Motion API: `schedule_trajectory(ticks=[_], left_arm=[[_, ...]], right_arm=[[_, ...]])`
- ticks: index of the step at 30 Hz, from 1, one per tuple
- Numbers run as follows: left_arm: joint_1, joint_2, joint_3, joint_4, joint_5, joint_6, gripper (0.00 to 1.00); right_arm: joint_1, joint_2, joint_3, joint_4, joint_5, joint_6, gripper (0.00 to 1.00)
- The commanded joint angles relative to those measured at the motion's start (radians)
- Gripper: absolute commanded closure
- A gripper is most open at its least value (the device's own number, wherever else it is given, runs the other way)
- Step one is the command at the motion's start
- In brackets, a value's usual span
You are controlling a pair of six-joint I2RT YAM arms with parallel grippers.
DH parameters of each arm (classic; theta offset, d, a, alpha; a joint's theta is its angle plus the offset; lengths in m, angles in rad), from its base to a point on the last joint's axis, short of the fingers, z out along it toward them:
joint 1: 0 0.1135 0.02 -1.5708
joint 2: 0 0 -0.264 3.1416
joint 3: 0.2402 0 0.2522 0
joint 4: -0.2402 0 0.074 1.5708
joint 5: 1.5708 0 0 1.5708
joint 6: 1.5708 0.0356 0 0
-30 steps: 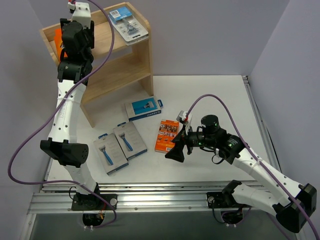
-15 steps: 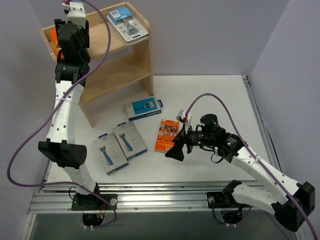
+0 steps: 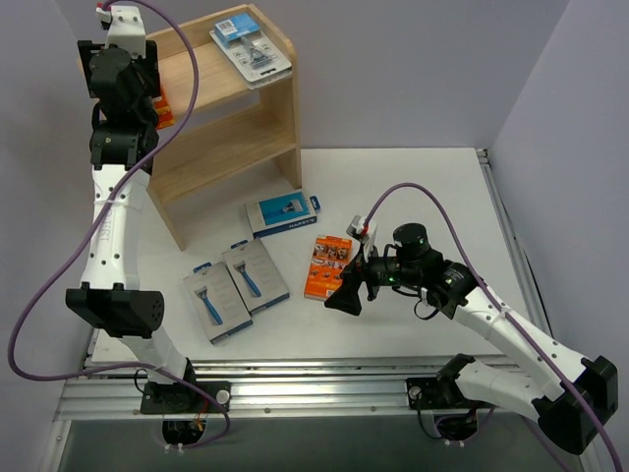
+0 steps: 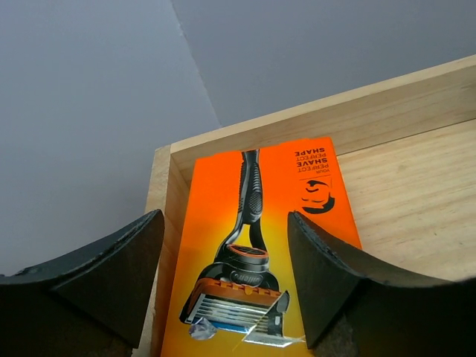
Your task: Place and organize the shaving razors onto the shelf
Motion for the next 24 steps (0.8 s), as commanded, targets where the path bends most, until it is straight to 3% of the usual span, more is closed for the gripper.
schedule_trajectory(ticks=[1,12,19,24], left_arm=[[0.0,-0.049,-0.02,0.022,0.054,-0.024,0.23],[0.0,-0.052,0.146,0.007,0.079,-0.048,0.15],[-0.032,-0.026,0.284,-0.07,0.203,-0.076,0.15],[-0.088,-0.008,0.31,-0.09,0.206,-0.157,0.19]], right_arm=[[-0.007,-0.004,0.037,0.017,-0.003,-0.002,0.0],[-0.009,-0.008,0.036,0.019,-0.005,0.001,0.0],[-0.009,-0.007,0.037,0.02,-0.005,0.003,0.0],[-0.01,-0.008,0.036,0.02,-0.003,0.004,0.0]])
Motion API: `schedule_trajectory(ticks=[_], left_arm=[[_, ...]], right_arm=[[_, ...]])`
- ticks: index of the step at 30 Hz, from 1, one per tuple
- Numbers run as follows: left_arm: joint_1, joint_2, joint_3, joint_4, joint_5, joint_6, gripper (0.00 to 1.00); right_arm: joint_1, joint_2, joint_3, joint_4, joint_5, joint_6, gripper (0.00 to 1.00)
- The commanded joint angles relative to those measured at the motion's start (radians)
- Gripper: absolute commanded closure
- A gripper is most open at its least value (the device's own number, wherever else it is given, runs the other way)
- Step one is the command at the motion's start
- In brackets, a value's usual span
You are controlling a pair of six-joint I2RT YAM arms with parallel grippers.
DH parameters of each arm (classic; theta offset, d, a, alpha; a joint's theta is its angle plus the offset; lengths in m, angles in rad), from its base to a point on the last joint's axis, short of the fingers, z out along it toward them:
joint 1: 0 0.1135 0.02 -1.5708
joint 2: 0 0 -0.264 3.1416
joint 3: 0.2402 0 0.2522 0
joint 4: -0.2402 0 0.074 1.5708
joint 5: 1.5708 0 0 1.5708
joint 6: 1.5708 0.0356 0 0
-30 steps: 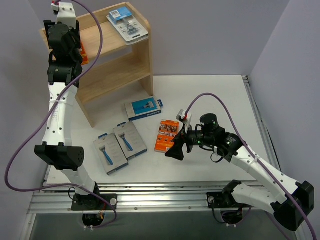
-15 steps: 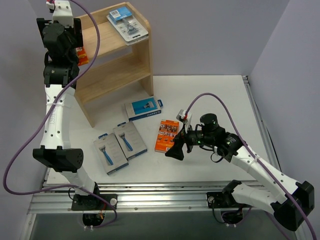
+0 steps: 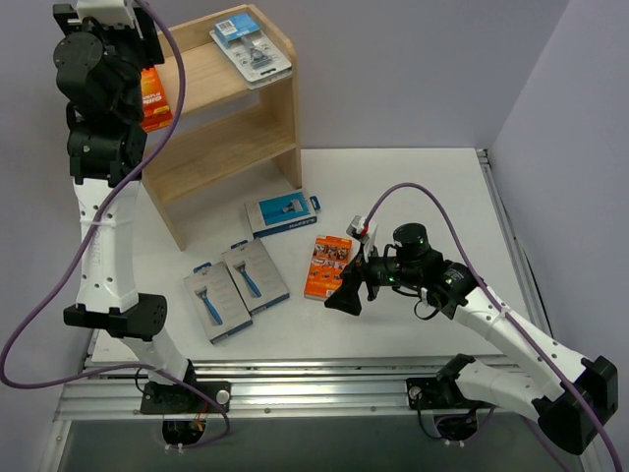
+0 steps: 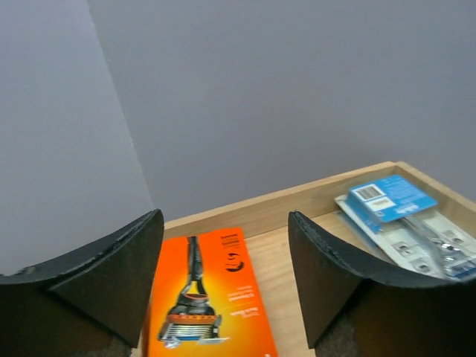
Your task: Place and organize the shaving razors onto the shelf
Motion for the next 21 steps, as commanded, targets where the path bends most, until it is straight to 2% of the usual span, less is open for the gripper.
schedule_trajectory(ticks=[1,7,8,10,12,13,15,16,17,21], left_arm=[[-0.068,0.02,0.029,-0.029,0.025,-0.086,0.26],[-0.258,0.107,0.006,0.142,-0.208,-0.046,0.45],[-0.283,0.119,0.008,0.156,-0.232,-0.058,0.57],[-0.301,0.15,0.002,0.217,-0.323,-0.075,0.74],[-0.332,0.159,-0.056,0.306,-0.413,-0.055,0.86],[-0.342,0.161,-0.087,0.44,-0.444,-0.019,0.89],[-0.372,0.165,-0.156,0.567,-0.49,0.035,0.97],[-0.382,0.184,-0.165,0.681,-0.543,0.099,0.98],[-0.39,0.198,-0.167,0.727,-0.564,0.132,0.98],[-0.405,0.277,-0.104,0.837,-0.627,0.225,0.98]], right_arm=[[-0.009,-0.007,0.036,0.02,0.0,0.005,0.0],[-0.008,-0.008,0.031,0.02,0.009,0.019,0.0],[-0.008,-0.013,0.029,0.02,0.009,0.025,0.0],[-0.006,-0.024,0.025,0.025,0.004,0.031,0.0],[-0.004,-0.034,0.02,0.028,-0.002,0.039,0.0],[-0.004,-0.036,0.019,0.026,-0.003,0.041,0.0],[-0.001,-0.045,0.014,0.031,-0.009,0.047,0.0],[0.0,-0.048,0.011,0.032,-0.014,0.048,0.0],[0.0,-0.051,0.009,0.032,-0.014,0.051,0.0],[0.003,-0.063,0.002,0.04,-0.02,0.057,0.0]])
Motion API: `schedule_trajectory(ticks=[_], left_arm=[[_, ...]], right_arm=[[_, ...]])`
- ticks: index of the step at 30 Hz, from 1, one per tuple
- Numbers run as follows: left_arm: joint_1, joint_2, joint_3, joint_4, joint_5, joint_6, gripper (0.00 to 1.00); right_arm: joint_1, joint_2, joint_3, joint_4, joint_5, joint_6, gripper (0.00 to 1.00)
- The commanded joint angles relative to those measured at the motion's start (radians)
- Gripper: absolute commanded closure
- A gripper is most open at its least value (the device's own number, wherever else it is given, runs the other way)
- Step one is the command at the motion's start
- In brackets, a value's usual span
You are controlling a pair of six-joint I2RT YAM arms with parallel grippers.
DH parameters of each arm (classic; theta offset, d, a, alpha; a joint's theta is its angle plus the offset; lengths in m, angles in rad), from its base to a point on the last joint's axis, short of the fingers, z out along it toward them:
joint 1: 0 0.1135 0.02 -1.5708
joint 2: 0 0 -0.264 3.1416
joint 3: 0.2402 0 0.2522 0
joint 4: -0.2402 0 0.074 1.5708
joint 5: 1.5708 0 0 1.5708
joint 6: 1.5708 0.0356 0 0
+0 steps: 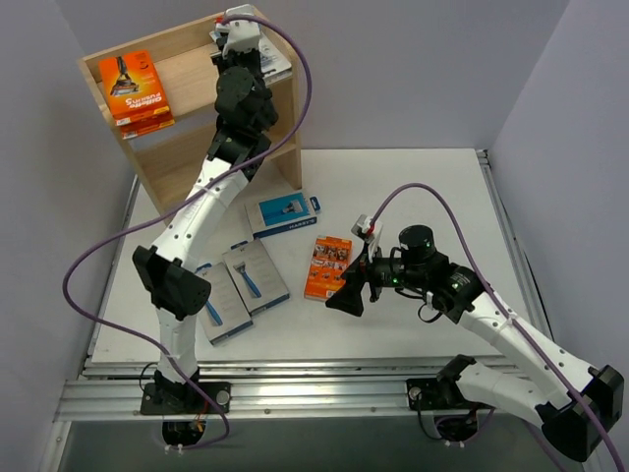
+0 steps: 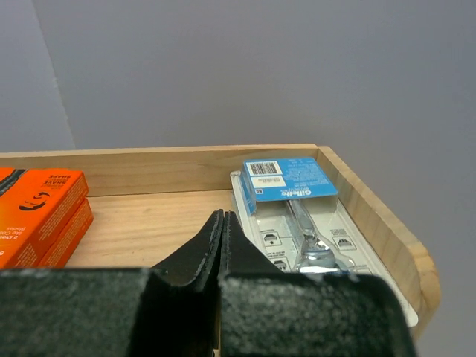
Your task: Place and organize the shaving razors onto the shelf
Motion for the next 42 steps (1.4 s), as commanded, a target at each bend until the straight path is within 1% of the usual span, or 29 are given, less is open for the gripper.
schedule_trajectory(ticks=[1,5,15,22,27,29,33,36,40,42], left_arm=[[-0.011,0.051,0.086,0.288,-0.122,0.152,0.98],[-0.006,0.1,0.112,0.401,-0.168,0.265,0.98],[0.053,0.108,0.104,0.403,-0.197,0.277,0.98],[0.105,0.143,0.153,0.308,-0.194,0.231,0.98],[0.13,0.179,0.189,0.308,-0.21,0.265,0.98],[0.145,0.189,0.201,0.279,-0.21,0.256,0.98],[0.162,0.202,0.21,0.213,-0.21,0.222,0.98],[0.175,0.215,0.21,0.199,-0.219,0.204,0.98],[0.19,0.216,0.212,0.11,-0.222,0.103,0.98],[0.196,0.215,0.209,0.099,-0.225,0.089,0.98]], right_arm=[[0.003,-0.026,0.002,0.039,-0.027,0.015,0.0],[0.006,-0.023,0.0,0.037,-0.024,0.01,0.0],[0.007,0.033,0.012,0.034,-0.017,-0.008,0.0],[0.003,0.044,0.011,0.034,-0.015,-0.004,0.0],[0.003,0.047,0.008,0.037,-0.018,0.001,0.0],[0.001,0.047,0.008,0.039,-0.02,0.002,0.0],[0.001,0.053,0.006,0.044,-0.023,0.004,0.0],[0.001,0.058,0.005,0.045,-0.026,0.004,0.0],[0.001,0.061,0.005,0.045,-0.027,0.004,0.0],[0.001,0.062,0.005,0.045,-0.027,0.004,0.0]])
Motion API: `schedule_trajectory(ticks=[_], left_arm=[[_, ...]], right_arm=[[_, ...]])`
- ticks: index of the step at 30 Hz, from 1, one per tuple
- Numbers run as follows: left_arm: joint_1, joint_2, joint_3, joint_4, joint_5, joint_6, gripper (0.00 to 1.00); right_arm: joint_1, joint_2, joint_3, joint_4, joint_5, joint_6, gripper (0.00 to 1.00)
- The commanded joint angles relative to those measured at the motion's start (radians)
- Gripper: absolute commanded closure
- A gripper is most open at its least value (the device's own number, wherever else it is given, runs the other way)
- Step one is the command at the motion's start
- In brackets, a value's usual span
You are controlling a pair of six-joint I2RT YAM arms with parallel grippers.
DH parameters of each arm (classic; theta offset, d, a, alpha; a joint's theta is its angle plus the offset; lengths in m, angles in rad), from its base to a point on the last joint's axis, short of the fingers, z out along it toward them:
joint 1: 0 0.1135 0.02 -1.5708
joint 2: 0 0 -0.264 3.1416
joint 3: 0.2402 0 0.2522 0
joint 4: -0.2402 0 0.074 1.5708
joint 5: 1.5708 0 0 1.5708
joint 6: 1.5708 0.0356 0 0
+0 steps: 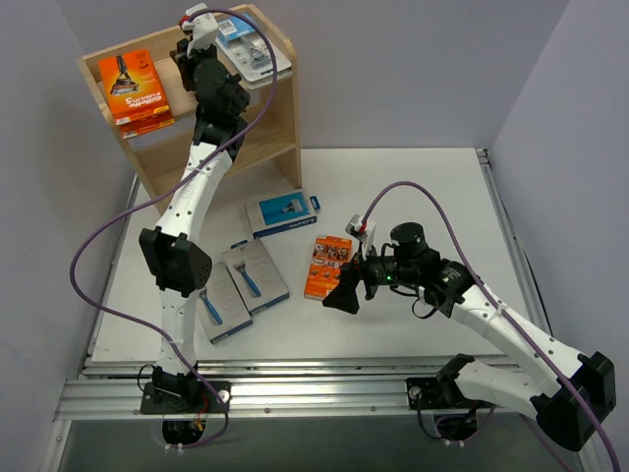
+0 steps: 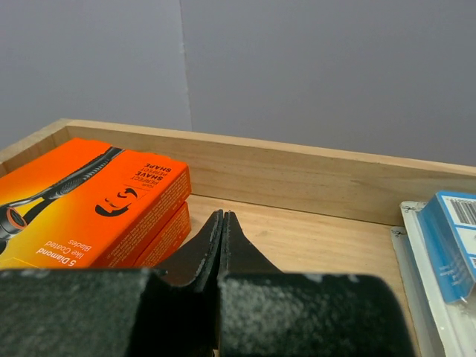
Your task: Place and organize the shaving razors onto the shelf
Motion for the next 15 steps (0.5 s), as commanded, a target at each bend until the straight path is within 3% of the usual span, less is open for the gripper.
schedule_trajectory(ticks=[1,15], left_arm=[[0.014,-0.003,0.042,-0.039,-0.021,-0.066,0.98],[0.02,0.031,0.053,-0.012,-0.133,-0.037,0.98]], right_arm=[[0.0,0.002,0.004,0.037,-0.026,-0.003,0.0],[-0.002,0.008,0.002,0.042,-0.026,-0.003,0.0]])
